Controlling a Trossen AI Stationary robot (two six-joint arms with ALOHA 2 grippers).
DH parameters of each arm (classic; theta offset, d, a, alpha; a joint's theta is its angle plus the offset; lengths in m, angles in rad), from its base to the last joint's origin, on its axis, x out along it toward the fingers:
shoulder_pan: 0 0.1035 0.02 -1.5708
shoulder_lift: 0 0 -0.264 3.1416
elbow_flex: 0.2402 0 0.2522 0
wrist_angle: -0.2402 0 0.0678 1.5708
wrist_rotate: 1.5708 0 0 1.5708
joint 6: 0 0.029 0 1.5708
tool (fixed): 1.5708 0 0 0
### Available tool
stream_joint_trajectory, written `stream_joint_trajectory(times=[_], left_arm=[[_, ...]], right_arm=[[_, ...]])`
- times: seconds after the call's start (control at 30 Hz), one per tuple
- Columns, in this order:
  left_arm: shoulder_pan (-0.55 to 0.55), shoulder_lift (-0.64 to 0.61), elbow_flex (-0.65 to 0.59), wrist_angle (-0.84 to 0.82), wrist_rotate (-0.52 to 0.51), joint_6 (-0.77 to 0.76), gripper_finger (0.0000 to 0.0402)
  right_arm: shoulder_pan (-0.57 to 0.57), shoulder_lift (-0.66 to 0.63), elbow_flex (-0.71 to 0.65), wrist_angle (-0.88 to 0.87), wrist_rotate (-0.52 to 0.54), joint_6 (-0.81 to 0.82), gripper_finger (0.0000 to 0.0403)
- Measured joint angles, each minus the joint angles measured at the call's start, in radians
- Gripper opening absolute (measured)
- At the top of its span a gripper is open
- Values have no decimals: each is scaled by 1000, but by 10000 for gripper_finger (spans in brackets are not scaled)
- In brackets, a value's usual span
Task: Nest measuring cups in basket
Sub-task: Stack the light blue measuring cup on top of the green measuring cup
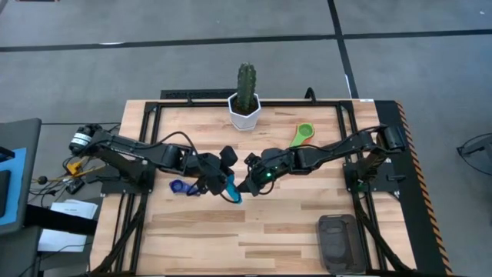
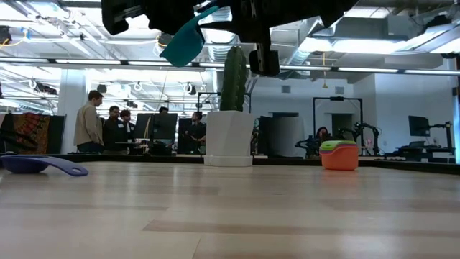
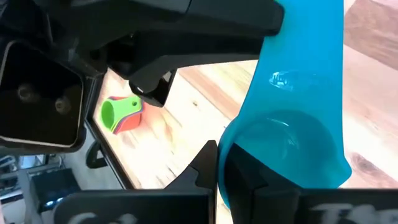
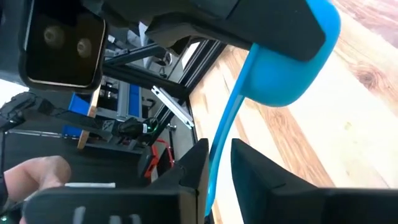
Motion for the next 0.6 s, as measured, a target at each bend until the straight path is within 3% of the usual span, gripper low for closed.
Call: stream_joint_trajectory(times=[0.2,0.33,0.43,0.6], left_arm=[[29,-1,0,15,21,-13,1],[34,-1,0,20,34,-19,1],[35,-1,0,15,32,-19,1],[35,-1,0,8,32,-36,2]], right_arm=[[-1,0,-1,-11,0,-9,141],[-6,0,-1,-42,1,-9,145],[-9,0,-1,-46,4,-13,113],[-7,0,-1,-33,20,-39,22]])
